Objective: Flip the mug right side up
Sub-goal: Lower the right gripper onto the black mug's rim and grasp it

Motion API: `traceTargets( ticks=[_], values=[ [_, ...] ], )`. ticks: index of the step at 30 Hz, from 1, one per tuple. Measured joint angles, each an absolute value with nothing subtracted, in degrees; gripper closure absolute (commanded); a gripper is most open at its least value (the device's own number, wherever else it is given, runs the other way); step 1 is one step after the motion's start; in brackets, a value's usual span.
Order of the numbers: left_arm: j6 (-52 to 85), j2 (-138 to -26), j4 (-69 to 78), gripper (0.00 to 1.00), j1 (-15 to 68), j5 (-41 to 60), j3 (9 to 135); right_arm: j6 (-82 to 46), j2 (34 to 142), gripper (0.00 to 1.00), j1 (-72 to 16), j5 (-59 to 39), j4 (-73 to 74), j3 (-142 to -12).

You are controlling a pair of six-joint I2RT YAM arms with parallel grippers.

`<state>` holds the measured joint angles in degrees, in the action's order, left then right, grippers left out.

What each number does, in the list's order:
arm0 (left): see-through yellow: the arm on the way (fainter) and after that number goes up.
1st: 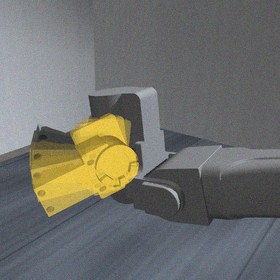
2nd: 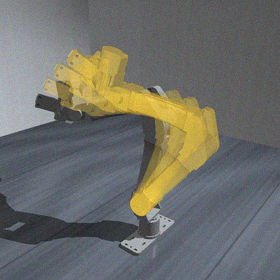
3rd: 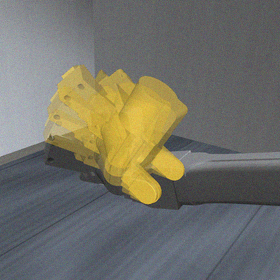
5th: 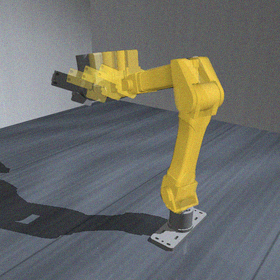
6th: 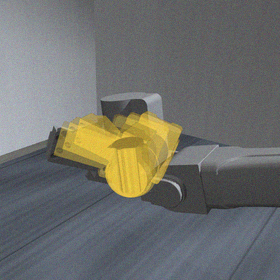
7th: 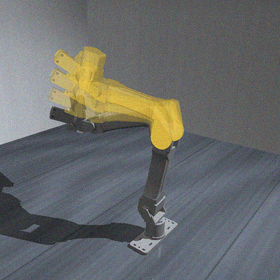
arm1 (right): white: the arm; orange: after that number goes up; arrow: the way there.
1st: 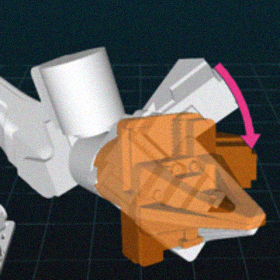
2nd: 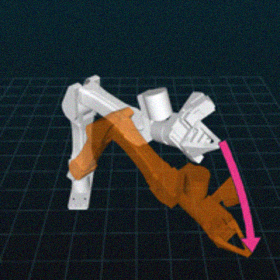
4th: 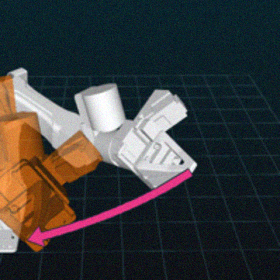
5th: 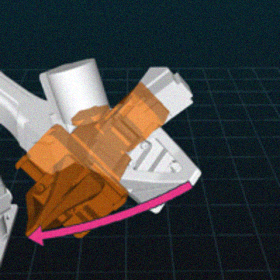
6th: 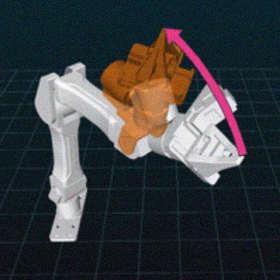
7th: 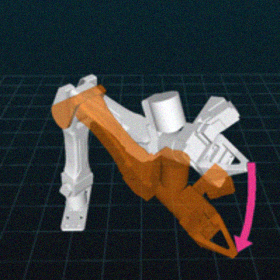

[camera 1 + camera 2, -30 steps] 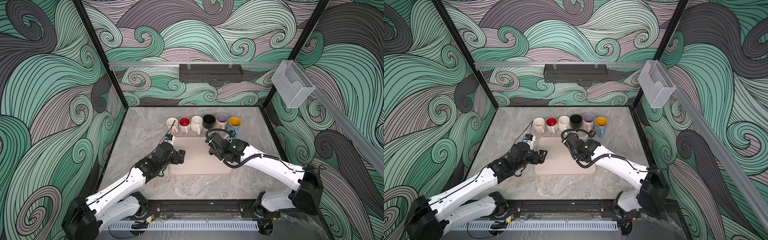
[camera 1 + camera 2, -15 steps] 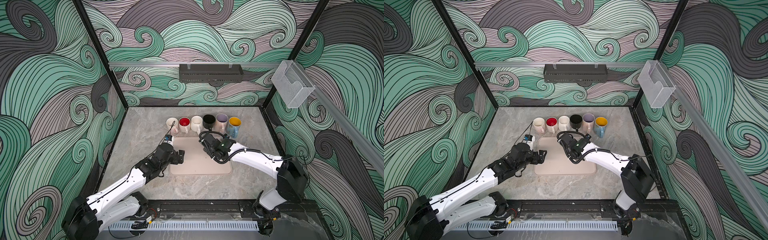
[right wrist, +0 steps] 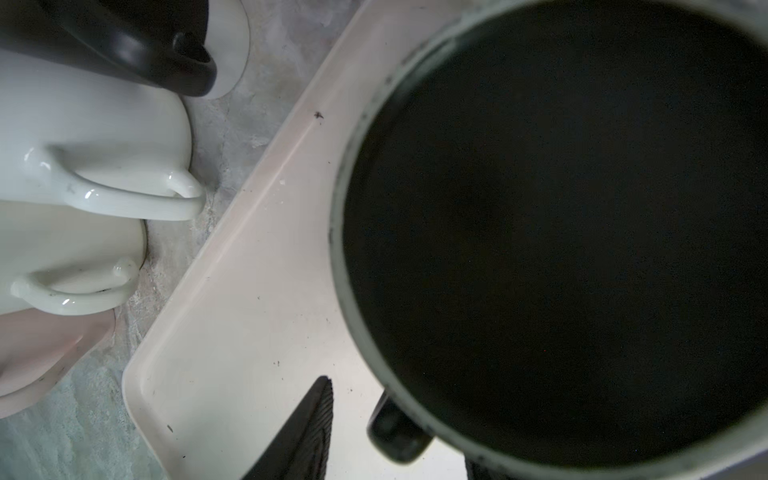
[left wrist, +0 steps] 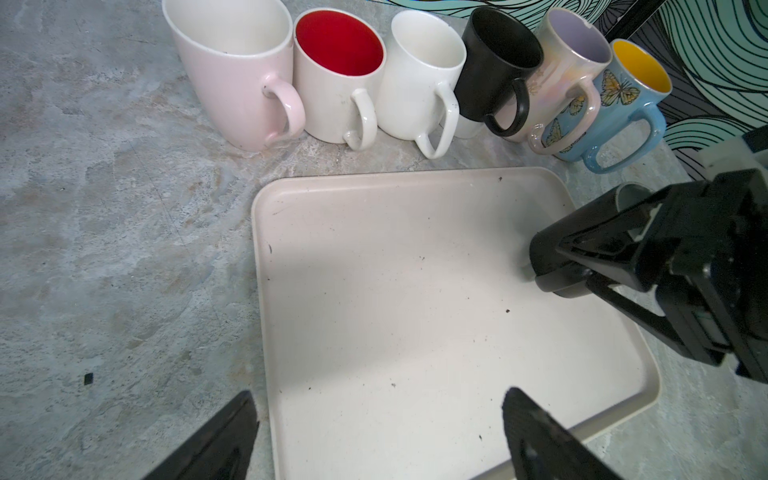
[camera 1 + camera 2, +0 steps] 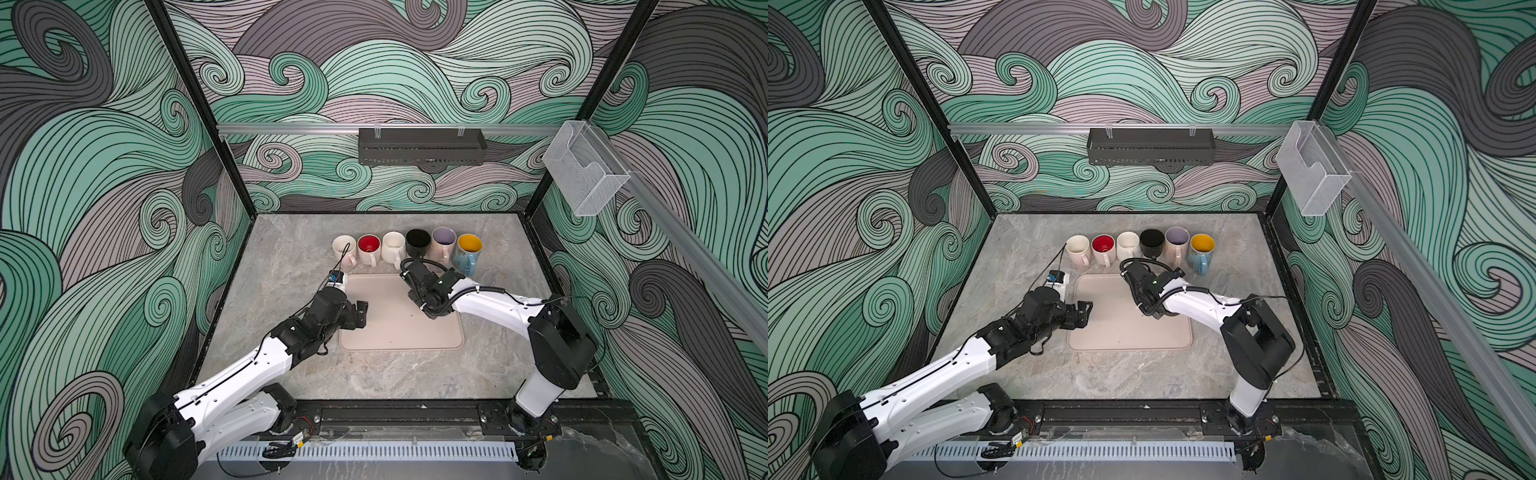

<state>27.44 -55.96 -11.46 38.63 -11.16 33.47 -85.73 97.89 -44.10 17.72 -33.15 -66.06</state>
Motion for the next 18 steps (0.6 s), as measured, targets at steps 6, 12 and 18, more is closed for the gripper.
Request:
traceTargets(
  ticks=[6, 12, 18],
  values=[
    [27.4, -56.0, -11.1, 0.06, 38.6, -11.2, 33.5, -83.0, 96.5, 0.54, -43.7, 16.4, -33.2, -62.7],
    [27.5, -56.0, -10.6, 0.06, 38.6, -11.1, 33.3, -78.9, 90.6, 0.53, -43.7, 16.5, -36.3, -60.3],
    [27.6, -56.0, -10.4, 0.06, 38.6, -10.9, 33.1, -72.3, 88.1, 0.53, -43.7, 16.5, -39.7, -60.6]
  ],
)
